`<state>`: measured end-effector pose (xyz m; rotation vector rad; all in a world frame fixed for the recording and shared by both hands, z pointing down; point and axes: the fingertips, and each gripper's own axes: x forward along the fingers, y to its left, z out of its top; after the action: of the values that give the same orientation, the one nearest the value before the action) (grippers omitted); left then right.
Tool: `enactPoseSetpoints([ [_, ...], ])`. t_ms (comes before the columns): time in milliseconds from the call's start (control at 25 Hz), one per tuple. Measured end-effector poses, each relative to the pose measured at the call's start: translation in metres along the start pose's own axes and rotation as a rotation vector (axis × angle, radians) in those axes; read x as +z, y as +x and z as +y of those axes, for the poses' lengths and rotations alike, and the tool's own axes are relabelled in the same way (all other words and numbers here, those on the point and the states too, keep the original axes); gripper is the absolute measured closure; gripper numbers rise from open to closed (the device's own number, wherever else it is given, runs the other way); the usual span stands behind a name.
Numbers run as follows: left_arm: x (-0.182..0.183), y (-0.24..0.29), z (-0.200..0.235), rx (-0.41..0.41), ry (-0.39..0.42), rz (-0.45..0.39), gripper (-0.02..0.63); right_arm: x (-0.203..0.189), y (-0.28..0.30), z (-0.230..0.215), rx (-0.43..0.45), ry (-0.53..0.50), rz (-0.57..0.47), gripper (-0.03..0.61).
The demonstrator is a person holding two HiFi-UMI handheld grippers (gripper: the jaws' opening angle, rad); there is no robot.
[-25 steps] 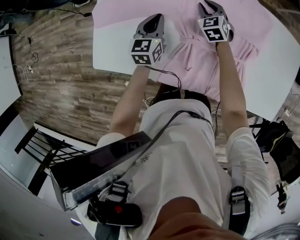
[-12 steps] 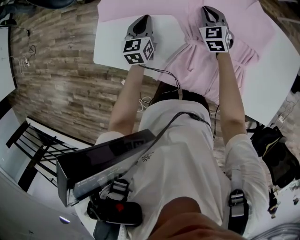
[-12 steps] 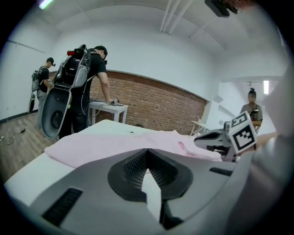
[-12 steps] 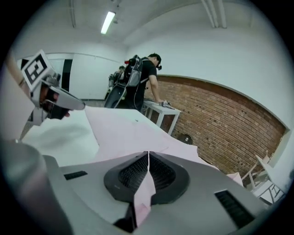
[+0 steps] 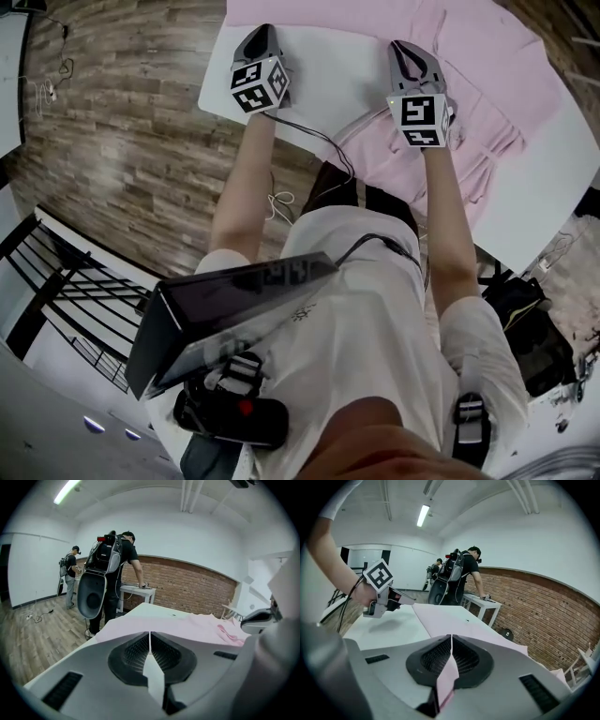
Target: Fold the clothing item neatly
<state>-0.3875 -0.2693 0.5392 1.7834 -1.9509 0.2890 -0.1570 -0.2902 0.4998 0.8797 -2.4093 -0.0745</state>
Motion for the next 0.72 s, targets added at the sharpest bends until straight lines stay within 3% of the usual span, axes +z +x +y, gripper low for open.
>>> enactPoseSetpoints([
  [240,-0.014,0.005,0.036,0.095,-0.033,0.022,0.621,0.035,0.022,0.06,0.123,0.016,-0.057,0.571],
  [400,-0.023,0.011,0.071,0.188,-0.105,0.051,0.569,0.058,0.034,0.093,0.185,0.007,-0.088,0.571],
  [520,-0.027,0.019,0.087,0.226,-0.121,0.08,0.518,0.064,0.038,0.102,0.203,0.007,-0.095,0.571],
  [720,-0.025,0.025,0.103,0.282,-0.22,0.141,0.508,0.061,0.041,0.106,0.212,-0.002,-0.081,0.571],
])
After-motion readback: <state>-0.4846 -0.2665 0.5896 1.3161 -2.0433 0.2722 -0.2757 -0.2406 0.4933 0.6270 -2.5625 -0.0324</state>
